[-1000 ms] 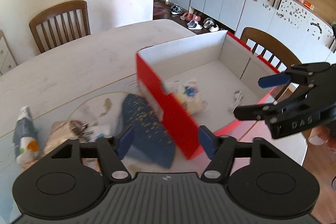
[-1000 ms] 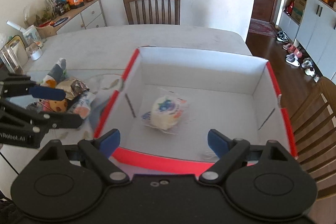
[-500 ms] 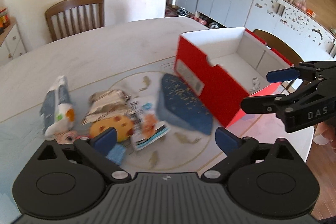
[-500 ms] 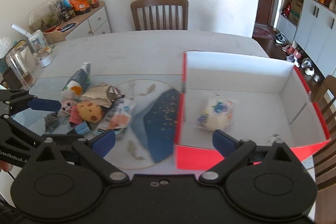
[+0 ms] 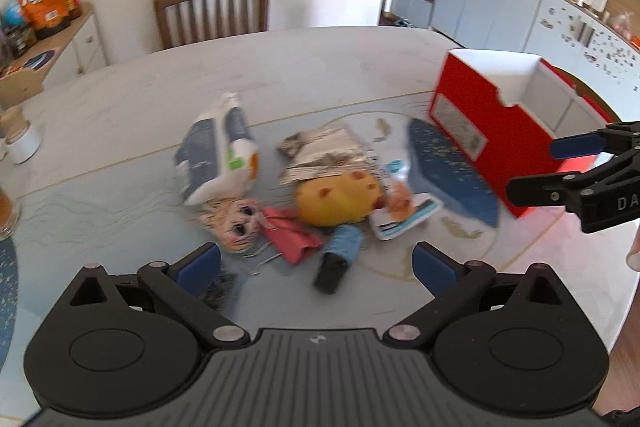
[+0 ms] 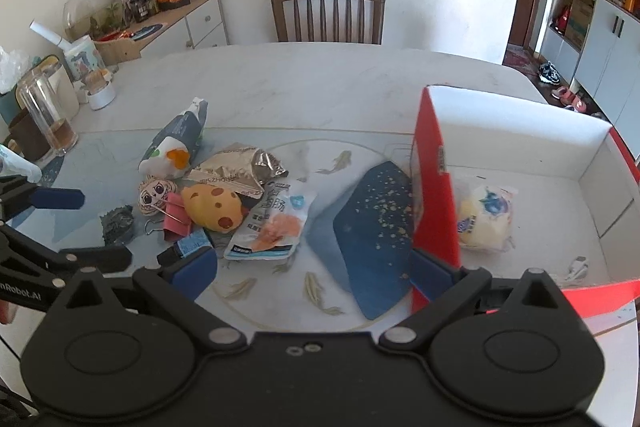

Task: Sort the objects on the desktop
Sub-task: 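Withdraw both tools from the box back toward the pile, then lower the left gripper onto the black seaweed bag and close it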

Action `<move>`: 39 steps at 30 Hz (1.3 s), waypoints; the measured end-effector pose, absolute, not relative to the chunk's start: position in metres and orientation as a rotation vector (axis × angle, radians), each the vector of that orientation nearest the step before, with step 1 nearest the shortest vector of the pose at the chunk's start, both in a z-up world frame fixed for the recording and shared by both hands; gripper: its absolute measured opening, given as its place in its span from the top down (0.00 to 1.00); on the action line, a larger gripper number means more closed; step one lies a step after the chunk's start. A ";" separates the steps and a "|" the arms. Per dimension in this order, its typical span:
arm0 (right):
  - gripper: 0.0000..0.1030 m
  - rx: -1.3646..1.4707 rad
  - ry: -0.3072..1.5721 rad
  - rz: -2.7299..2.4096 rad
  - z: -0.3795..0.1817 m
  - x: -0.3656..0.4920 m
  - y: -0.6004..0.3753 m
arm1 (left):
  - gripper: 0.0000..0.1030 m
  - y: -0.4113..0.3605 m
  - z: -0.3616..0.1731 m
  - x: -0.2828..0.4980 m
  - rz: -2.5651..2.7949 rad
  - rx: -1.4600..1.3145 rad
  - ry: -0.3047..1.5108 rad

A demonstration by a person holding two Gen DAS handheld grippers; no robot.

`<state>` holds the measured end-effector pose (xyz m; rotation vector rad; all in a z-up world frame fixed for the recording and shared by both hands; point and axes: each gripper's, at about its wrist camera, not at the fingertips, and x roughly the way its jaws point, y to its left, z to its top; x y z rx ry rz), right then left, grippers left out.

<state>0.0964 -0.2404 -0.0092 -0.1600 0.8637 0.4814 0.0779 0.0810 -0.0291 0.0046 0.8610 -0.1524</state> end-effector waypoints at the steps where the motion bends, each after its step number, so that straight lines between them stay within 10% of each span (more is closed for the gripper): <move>1: 0.01 -0.167 0.861 0.482 -0.010 0.097 -0.236 | 0.01 0.086 -0.031 0.077 -0.143 0.002 0.863; 39: 0.01 -0.145 0.953 0.390 -0.075 0.140 -0.110 | 0.01 0.152 -0.098 0.103 -0.121 0.047 0.920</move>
